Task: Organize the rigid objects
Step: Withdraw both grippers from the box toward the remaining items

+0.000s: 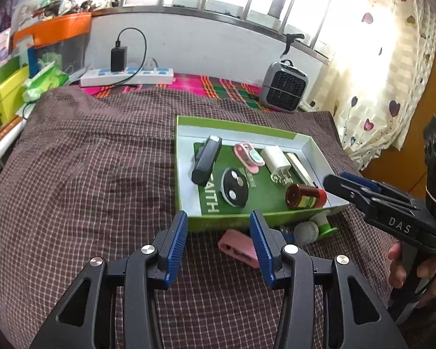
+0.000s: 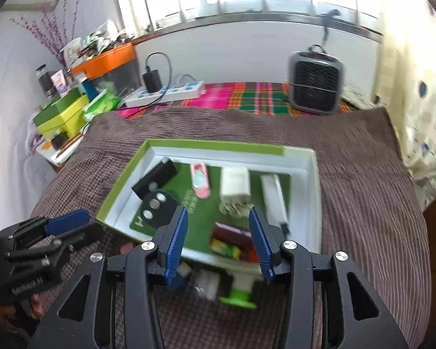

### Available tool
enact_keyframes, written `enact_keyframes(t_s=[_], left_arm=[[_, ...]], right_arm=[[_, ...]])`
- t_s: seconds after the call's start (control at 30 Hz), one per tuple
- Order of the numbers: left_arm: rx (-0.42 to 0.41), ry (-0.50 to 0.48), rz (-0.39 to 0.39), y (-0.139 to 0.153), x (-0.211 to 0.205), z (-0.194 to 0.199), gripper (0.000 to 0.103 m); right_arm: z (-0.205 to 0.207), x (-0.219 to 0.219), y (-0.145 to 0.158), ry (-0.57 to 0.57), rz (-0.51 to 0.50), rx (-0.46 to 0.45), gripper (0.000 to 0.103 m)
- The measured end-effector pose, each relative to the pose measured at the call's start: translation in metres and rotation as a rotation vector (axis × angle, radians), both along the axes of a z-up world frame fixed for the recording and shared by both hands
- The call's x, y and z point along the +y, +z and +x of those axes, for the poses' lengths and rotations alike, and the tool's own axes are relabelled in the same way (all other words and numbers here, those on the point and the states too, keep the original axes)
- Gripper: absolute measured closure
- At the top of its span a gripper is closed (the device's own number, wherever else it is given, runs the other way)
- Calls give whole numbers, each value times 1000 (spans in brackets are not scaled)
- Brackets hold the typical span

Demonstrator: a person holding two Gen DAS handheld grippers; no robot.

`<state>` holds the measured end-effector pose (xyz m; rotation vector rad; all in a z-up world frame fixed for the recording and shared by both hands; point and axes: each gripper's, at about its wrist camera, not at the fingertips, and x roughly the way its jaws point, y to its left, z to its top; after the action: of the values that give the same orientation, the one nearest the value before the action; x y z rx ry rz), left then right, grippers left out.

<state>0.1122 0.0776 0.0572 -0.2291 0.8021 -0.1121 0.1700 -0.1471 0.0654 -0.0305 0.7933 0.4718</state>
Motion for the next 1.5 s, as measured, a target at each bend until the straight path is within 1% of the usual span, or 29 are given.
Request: enact_keyframes(t_s=[0.1,0.23,0.43,0.63,0.87,1.07,1.2,1.4,1.43,1.47,1.5], left_arm=[[12,-14,-11,-7,0,-5,59],[29,-30,-29,-16,1,-10,59],[52,-48,-46,-26,5,-12,59],[72,-71,-42,-31,7,-9,59],[84,-83,-45,-34,8,-5,59],[92,-73,-49,-35,8,-3,59],[95,-68,-48,-35,5,0,59],[96,-69,-46,-33,-4,1,58],[97,-69,-46,-33,-6,1,57],[97,-68,-46,-33,-5,1,56],[98,-66,-45,-33,-7,1,55]], right_arm=[[-11,-14,-5,-51,1,6,53],[-23,-22,-13,-92,-19,13,52],[-31,-24,-27,-124,-36,39,51],[-30,-21,-39,-133,-31,66,51],[-23,-15,-44,-139,-45,75,51],[-17,-12,-50,-143,-75,93,51],[-15,-13,-54,-167,-133,84,51],[-14,-24,-55,-174,-97,92,51],[-14,-24,-55,-172,-93,90,55],[-14,-24,-55,-171,-91,89,63],[-14,-25,-55,-173,-96,86,68]])
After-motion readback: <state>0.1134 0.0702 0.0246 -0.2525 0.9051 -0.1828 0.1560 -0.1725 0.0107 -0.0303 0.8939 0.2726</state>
